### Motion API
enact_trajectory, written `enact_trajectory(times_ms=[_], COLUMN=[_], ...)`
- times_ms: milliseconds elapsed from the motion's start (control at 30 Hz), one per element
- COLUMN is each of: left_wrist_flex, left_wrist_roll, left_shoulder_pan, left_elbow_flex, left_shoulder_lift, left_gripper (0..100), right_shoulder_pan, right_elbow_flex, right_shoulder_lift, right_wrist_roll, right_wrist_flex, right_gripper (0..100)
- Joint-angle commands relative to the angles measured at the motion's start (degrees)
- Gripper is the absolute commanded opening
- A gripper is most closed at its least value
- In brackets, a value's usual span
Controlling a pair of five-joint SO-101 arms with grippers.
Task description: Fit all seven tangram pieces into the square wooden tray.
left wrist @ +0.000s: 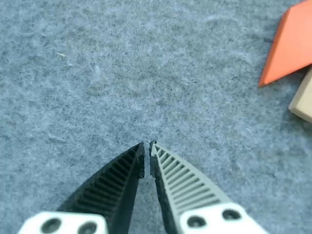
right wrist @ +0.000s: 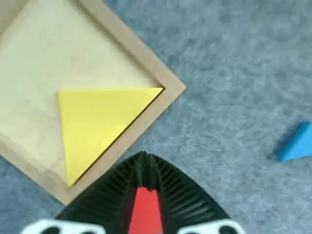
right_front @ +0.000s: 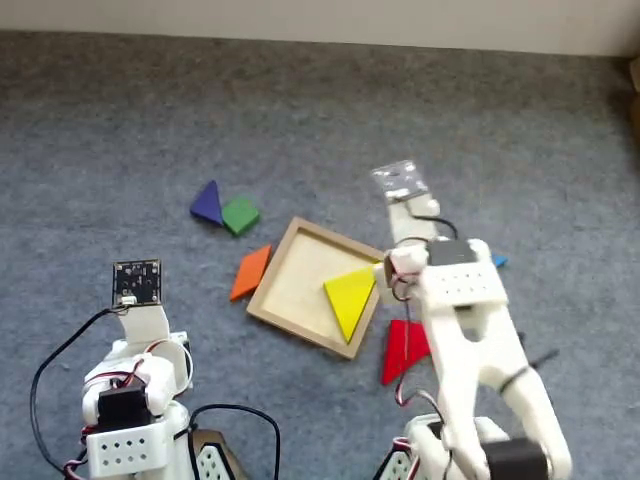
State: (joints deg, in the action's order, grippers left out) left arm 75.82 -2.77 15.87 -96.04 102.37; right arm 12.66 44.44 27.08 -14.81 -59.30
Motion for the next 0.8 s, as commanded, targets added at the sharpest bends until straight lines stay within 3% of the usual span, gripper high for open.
enact_trajectory(times_ms=[0, 267, 433, 567, 767], left_wrist_flex=[0.2, 0.2, 0.2, 0.2, 0.2], left_wrist_roll=[0.0, 0.0, 0.0, 0.0, 0.0], left_shoulder_pan=[0.4, 0.4, 0.4, 0.4, 0.4], left_elbow_flex=[-1.1, -1.1, -1.1, -1.1, -1.1], left_shoulder_lift=[1.9, 1.9, 1.9, 1.9, 1.9], left_gripper=[4, 4, 4, 4, 4], right_shoulder_pan=[-4.9, -15.6, -18.4, -16.9, -9.0], right_elbow_flex=[0.0, -0.6, -4.1, -7.3, -8.5], right_shoulder_lift=[8.7, 5.5, -1.9, -6.4, -7.4], right_wrist_roll=[-0.2, 0.2, 8.1, 11.6, 23.8], right_wrist_flex=[-0.6, -0.6, -1.1, -8.8, -14.2], right_gripper=[0.9, 1.6, 16.4, 19.9, 19.9])
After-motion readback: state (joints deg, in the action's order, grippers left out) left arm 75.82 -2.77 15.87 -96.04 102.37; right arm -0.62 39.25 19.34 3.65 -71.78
